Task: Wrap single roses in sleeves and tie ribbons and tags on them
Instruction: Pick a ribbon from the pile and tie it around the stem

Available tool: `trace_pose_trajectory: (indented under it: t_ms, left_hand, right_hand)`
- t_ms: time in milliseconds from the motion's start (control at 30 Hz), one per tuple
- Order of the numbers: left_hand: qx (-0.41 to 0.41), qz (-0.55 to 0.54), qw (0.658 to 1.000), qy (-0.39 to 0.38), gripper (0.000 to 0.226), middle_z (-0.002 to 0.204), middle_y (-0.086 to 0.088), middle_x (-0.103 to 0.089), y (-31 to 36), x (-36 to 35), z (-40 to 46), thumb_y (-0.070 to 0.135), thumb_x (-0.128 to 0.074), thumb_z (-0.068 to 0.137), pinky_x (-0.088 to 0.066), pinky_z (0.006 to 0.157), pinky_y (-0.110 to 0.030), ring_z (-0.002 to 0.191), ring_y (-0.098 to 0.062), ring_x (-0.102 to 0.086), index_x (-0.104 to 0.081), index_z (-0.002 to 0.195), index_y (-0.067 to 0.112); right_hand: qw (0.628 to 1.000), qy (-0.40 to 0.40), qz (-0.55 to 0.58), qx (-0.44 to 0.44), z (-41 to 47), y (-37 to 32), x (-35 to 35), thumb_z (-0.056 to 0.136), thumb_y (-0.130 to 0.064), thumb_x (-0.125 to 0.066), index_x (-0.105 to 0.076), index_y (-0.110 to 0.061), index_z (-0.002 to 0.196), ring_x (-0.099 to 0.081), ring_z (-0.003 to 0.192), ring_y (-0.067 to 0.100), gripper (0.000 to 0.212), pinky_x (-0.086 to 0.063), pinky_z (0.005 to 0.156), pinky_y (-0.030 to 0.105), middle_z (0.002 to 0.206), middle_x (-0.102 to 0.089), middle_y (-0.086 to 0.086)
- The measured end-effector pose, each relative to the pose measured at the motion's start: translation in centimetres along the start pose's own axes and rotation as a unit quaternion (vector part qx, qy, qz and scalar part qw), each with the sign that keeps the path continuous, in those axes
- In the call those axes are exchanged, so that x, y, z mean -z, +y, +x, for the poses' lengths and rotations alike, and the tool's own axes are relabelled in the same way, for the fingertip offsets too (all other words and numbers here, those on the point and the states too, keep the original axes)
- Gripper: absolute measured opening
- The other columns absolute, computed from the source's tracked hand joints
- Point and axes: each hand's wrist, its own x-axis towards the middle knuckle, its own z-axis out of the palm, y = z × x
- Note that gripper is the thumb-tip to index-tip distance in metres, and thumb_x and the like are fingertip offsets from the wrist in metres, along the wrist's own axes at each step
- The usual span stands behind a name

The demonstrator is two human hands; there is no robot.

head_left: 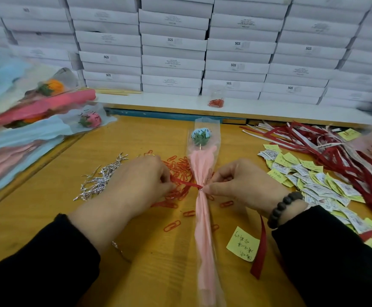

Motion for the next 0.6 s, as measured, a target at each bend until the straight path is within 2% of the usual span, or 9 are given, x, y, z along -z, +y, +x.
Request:
trace_pose_trajectory:
  t_ms: [100, 200, 233, 300, 367, 400, 467, 533, 600]
  left_hand:
    - [-0.002, 0.036, 0.996, 0.076, 0.021, 0.095, 0.003, -0.055, -0.2, -0.2, 0.1, 0.039, -0.054, 0.090, -0.044, 0.064, -0.030, 0.087, -0.023, -0.058, -0.070, 0.090, 0.025]
    - [0.008, 0.032, 0.991, 0.131, 0.023, 0.083, 0.005, -0.045, -0.2, -0.7, 0.0, 0.038, -0.053, 0.090, -0.037, 0.058, -0.030, 0.082, -0.026, -0.058, -0.070, 0.092, 0.022]
    - [0.013, -0.004, 0.989, 0.145, 0.020, 0.080, 0.004, -0.045, -0.1, -0.9, 0.0, 0.035, -0.056, 0.089, -0.035, 0.058, -0.031, 0.081, -0.027, -0.057, -0.071, 0.089, 0.021]
    - [0.027, -0.159, 0.972, 0.169, 0.011, 0.073, -0.001, -0.050, 0.4, -1.4, 0.0, 0.024, -0.064, 0.084, -0.037, 0.060, -0.033, 0.074, -0.026, -0.055, -0.070, 0.078, 0.016]
    - [0.040, -0.339, 0.929, 0.145, 0.015, 0.063, -0.010, -0.057, 0.8, -1.8, 0.0, 0.010, -0.068, 0.081, -0.041, 0.060, -0.033, 0.063, -0.019, -0.052, -0.066, 0.067, 0.006]
    - [0.041, -0.413, 0.902, 0.121, 0.018, 0.057, -0.014, -0.058, 1.1, -1.9, 0.0, 0.006, -0.067, 0.082, -0.042, 0.056, -0.031, 0.057, -0.015, -0.050, -0.065, 0.066, -0.002]
    - [0.046, -0.518, 0.853, 0.051, 0.026, 0.040, -0.002, -0.047, 1.7, -2.2, -0.2, 0.005, -0.062, 0.085, -0.032, 0.041, -0.019, 0.039, -0.006, -0.038, -0.061, 0.067, -0.013]
    - [0.055, -0.560, 0.826, -0.008, 0.034, 0.034, 0.007, -0.036, 1.9, -2.4, -0.3, 0.004, -0.057, 0.090, -0.023, 0.036, -0.014, 0.031, -0.002, -0.027, -0.055, 0.061, -0.014]
    - [0.055, -0.553, 0.830, -0.033, 0.042, 0.033, 0.008, -0.036, 1.9, -2.5, -0.3, 0.007, -0.056, 0.091, -0.021, 0.035, -0.012, 0.029, -0.001, -0.026, -0.050, 0.051, -0.003]
  right_hand:
    - [1.000, 0.000, 0.001, 0.009, -0.1, 0.0, -0.2, 0.076, -0.012, -0.074, -0.071, 0.001, 0.077, -0.061, 0.068, 0.010, 0.014, -0.056, 0.061, 0.025, 0.080, -0.068, 0.007]
    - [0.998, -0.006, -0.044, 0.034, -0.1, 0.0, -0.6, 0.076, -0.015, -0.074, -0.072, -0.001, 0.079, -0.059, 0.069, 0.012, 0.014, -0.053, 0.061, 0.024, 0.081, -0.069, 0.008]
    - [0.997, -0.009, -0.070, 0.045, -0.2, -0.1, -0.9, 0.076, -0.017, -0.074, -0.073, -0.004, 0.077, -0.057, 0.066, 0.009, 0.013, -0.051, 0.061, 0.024, 0.076, -0.068, 0.005]
    - [0.992, -0.013, -0.105, 0.062, -0.3, -0.1, -1.4, 0.076, -0.020, -0.075, -0.074, -0.010, 0.073, -0.056, 0.063, 0.008, 0.011, -0.050, 0.064, 0.025, 0.069, -0.067, 0.000]
    - [0.990, -0.019, -0.119, 0.072, -0.2, -0.2, -1.8, 0.077, -0.021, -0.074, -0.072, -0.012, 0.069, -0.058, 0.063, 0.010, 0.012, -0.052, 0.067, 0.028, 0.068, -0.068, 0.000]
    - [0.989, -0.023, -0.123, 0.076, -0.2, -0.2, -2.0, 0.077, -0.021, -0.073, -0.071, -0.013, 0.067, -0.058, 0.063, 0.009, 0.013, -0.052, 0.067, 0.029, 0.066, -0.067, -0.001]
    - [0.987, -0.024, -0.134, 0.083, -0.1, 0.0, -2.2, 0.078, -0.020, -0.073, -0.069, -0.015, 0.062, -0.055, 0.059, 0.005, 0.017, -0.052, 0.067, 0.027, 0.060, -0.063, -0.007]
    - [0.987, -0.021, -0.138, 0.080, -0.1, 0.2, -2.2, 0.078, -0.020, -0.073, -0.068, -0.014, 0.061, -0.052, 0.058, 0.004, 0.019, -0.051, 0.067, 0.028, 0.057, -0.059, -0.009]
    - [0.989, -0.018, -0.134, 0.065, 0.1, 0.3, -2.1, 0.078, -0.021, -0.072, -0.068, -0.014, 0.061, -0.053, 0.060, 0.005, 0.019, -0.051, 0.068, 0.029, 0.058, -0.059, -0.008]
